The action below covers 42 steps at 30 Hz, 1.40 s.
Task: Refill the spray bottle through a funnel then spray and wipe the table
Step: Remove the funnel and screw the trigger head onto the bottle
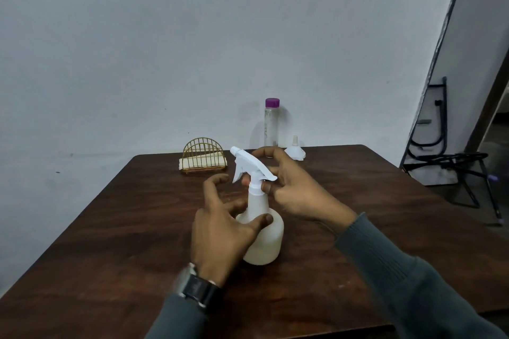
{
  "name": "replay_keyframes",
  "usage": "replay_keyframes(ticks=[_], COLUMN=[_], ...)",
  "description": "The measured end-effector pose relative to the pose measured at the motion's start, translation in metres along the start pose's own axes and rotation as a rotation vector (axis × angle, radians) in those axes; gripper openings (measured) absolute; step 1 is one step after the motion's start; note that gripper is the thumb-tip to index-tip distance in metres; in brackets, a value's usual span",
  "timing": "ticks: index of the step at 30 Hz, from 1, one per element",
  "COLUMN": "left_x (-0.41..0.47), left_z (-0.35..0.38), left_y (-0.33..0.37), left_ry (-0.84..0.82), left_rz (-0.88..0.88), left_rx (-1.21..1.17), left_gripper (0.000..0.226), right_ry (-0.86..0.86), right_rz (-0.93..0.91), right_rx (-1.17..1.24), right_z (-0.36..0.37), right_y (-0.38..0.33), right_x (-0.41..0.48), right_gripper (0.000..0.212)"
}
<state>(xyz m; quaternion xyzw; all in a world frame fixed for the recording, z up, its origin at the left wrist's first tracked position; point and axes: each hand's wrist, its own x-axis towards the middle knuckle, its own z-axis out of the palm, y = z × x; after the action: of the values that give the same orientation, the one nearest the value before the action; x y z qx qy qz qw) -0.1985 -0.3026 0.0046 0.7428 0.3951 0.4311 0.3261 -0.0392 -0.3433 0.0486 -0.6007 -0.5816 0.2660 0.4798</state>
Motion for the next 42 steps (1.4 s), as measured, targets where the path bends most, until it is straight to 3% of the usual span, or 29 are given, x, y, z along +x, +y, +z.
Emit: replay_keyframes(ticks=[2, 7, 11, 13, 16, 19, 22, 26, 28, 33, 37, 42], left_x=[-0.003, 0.027, 0.034, 0.03, 0.014, 0.001, 0.007, 0.032, 0.039, 0.032, 0.019, -0.006], left_z=[0.008, 0.0, -0.003, -0.002, 0.002, 0.006, 0.004, -0.003, -0.003, -0.003, -0.004, 0.009], left_y=[-0.008, -0.03, -0.034, -0.035, -0.024, -0.015, -0.015, -0.029, -0.036, -0.043, -0.032, -0.003], left_ry=[0.0, -0.534, -0.68, -0.615, -0.317, -0.138, -0.279, -0.598, -0.684, -0.696, -0.484, -0.061], left_rz=[0.046, -0.122, -0.098, -0.107, -0.133, -0.084, -0.081, -0.16, -0.146, -0.101, -0.147, -0.074], left_rx=[-0.016, -0.328, -0.441, -0.415, -0.259, -0.1, -0.124, -0.352, -0.415, -0.478, -0.392, -0.07], left_gripper=[0.103, 0.101, 0.087, 0.095, 0.112, 0.106, 0.11, 0.14, 0.138, 0.117, 0.14, 0.12], right_ry=[-0.018, -0.104, -0.208, -0.196, -0.107, -0.038, -0.096, -0.231, -0.272, -0.35, -0.289, -0.16], right_rz=[-0.006, -0.029, -0.046, -0.038, -0.035, -0.059, -0.053, -0.02, 0.002, -0.002, -0.042, -0.047], right_rx=[0.0, 0.062, 0.118, 0.142, 0.152, 0.117, 0.148, 0.224, 0.262, 0.34, 0.345, 0.261], right_z=[-0.004, -0.015, -0.019, -0.017, -0.01, -0.007, -0.012, -0.018, -0.019, -0.02, -0.019, -0.018], right_y=[0.0, 0.0, 0.0, 0.002, 0.005, 0.006, 0.004, 0.004, 0.006, 0.012, 0.011, 0.008], right_x=[0.0, -0.001, 0.0, 0.001, 0.0, -0.002, -0.002, 0.002, 0.004, 0.008, 0.003, -0.004], right_gripper=[0.052, 0.043, 0.043, 0.041, 0.039, 0.038, 0.035, 0.037, 0.037, 0.039, 0.037, 0.027])
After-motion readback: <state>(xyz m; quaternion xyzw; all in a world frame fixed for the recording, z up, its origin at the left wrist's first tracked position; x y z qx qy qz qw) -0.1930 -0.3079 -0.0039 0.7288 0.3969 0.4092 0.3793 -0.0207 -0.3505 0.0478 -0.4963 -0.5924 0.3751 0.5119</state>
